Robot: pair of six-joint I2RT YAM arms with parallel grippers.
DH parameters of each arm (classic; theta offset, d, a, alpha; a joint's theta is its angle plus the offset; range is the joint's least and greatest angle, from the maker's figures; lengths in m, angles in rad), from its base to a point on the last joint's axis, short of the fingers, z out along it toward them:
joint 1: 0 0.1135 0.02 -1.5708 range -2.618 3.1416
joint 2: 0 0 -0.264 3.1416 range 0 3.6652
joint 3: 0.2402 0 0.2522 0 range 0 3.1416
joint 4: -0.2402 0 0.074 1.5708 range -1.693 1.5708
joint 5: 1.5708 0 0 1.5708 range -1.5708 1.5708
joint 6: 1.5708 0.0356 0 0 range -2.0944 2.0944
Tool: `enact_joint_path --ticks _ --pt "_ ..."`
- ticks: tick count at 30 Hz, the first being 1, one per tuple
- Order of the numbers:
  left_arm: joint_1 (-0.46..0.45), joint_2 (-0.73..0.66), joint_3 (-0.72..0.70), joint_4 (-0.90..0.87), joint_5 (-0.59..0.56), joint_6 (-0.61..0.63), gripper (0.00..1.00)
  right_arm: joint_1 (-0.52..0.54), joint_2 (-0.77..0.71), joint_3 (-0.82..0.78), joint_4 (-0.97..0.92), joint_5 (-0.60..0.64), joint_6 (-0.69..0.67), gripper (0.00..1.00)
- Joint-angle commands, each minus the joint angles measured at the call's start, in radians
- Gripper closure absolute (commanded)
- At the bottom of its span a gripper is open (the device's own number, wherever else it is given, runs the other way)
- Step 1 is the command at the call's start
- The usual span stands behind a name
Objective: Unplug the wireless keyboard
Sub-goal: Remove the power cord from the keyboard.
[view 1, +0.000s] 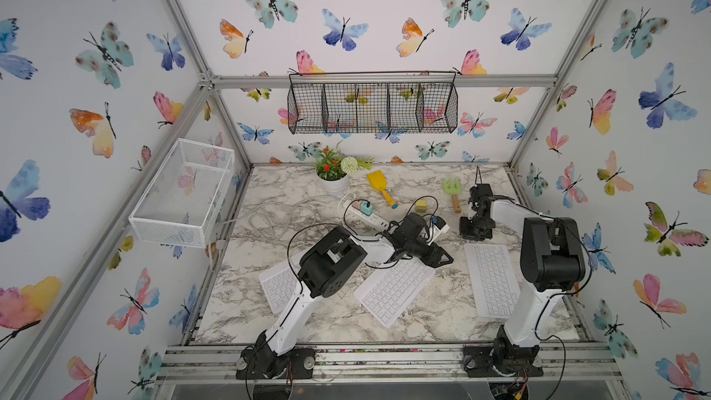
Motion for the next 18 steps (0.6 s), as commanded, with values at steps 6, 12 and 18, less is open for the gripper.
enact_joint_path --ticks 6,12,18 --pt "0.009 -0.057 -0.018 0.038 0.018 -0.009 0.42 0.013 0.072 -0.02 -0.14 -0.033 -0.008 0.72" --pt "0.012 -0.058 -0.019 0.042 0.018 -0.013 0.42 0.016 0.085 -0.02 -0.163 -0.005 -0.004 0.76" --pt "0.016 -0.062 -0.02 0.041 0.013 -0.014 0.42 0.018 0.101 -0.02 -0.155 -0.008 0.008 0.85"
